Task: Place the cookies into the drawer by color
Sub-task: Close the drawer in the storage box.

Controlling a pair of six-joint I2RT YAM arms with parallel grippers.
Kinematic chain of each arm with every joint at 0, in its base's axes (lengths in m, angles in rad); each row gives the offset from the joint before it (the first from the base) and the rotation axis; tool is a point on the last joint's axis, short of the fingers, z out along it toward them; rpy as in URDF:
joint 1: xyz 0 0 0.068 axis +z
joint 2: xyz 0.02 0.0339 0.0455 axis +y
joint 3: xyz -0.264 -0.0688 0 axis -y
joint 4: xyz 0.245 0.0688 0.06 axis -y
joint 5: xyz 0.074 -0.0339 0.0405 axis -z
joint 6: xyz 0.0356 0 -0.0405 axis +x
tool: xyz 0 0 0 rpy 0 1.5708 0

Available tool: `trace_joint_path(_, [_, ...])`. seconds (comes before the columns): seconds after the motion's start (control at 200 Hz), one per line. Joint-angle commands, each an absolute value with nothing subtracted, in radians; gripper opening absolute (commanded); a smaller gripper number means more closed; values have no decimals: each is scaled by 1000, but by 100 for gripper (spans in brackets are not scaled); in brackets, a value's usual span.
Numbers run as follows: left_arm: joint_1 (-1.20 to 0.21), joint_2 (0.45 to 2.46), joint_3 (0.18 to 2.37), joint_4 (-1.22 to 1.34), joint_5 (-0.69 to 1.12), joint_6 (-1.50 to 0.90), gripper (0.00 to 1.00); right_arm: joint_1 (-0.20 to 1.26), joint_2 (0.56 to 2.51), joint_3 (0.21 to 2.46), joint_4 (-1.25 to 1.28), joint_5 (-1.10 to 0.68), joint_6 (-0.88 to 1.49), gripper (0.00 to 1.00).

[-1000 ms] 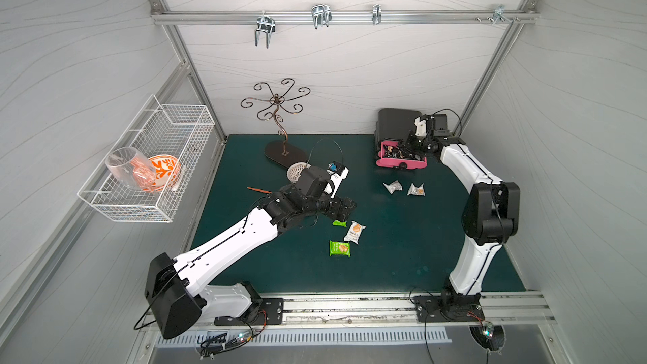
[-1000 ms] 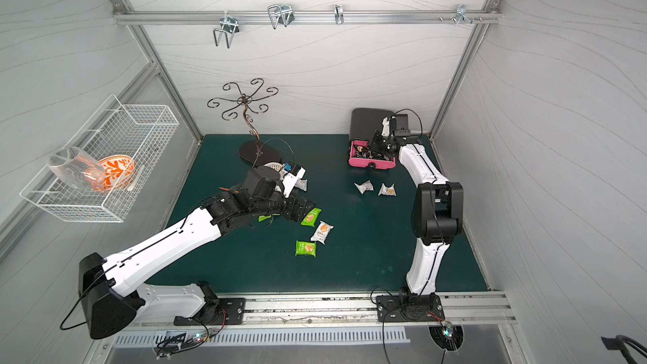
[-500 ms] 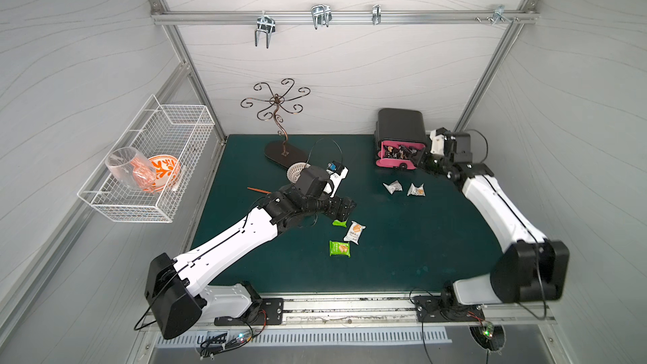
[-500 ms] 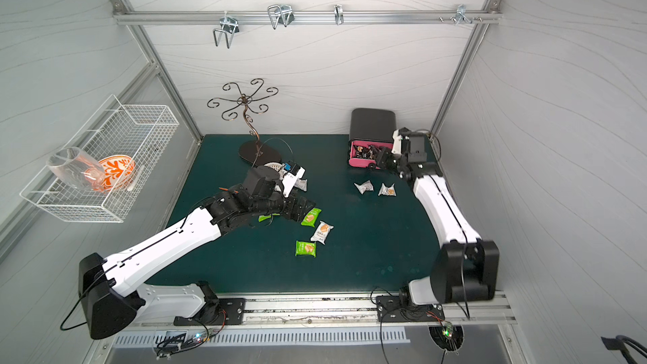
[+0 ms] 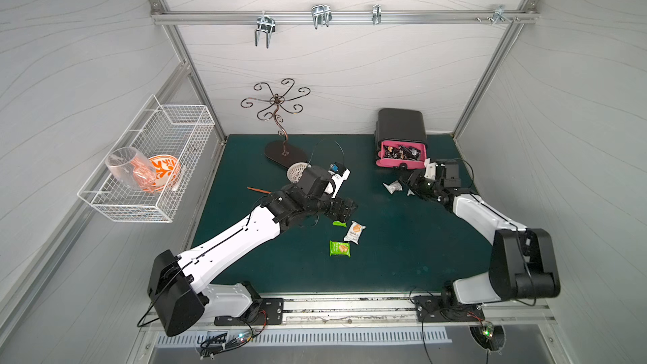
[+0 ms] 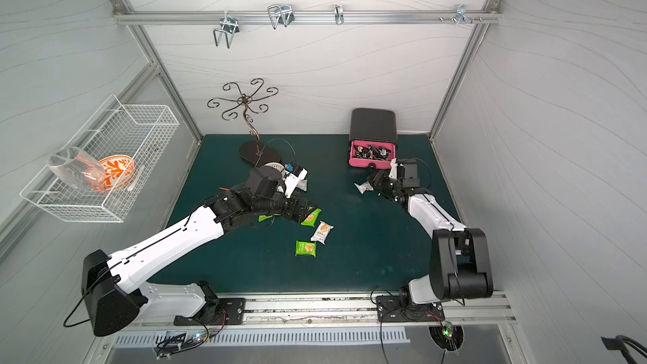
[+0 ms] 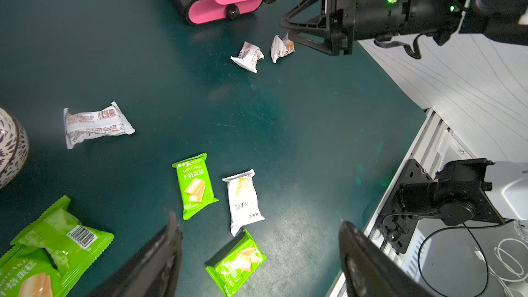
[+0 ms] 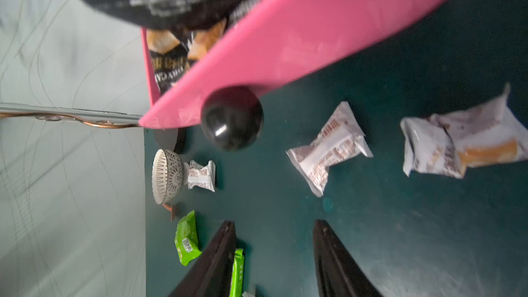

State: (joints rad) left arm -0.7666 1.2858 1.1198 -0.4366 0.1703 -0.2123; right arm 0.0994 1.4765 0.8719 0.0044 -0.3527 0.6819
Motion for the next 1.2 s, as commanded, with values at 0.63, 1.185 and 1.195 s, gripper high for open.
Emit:
trace_joint_path(0.63, [-751,1288,1129,-391,164,-214,87,110,1687,1129,37,-245,752,20])
trace_joint_path(1.185, [-750,1278,1126,-400,170,-218,87,118,1822,1275,-18,-157,641,45])
trace_joint_path(1.195, [-750,1278,1126,-402,170,-218,87,118,1821,1277,-19,-158,641,46])
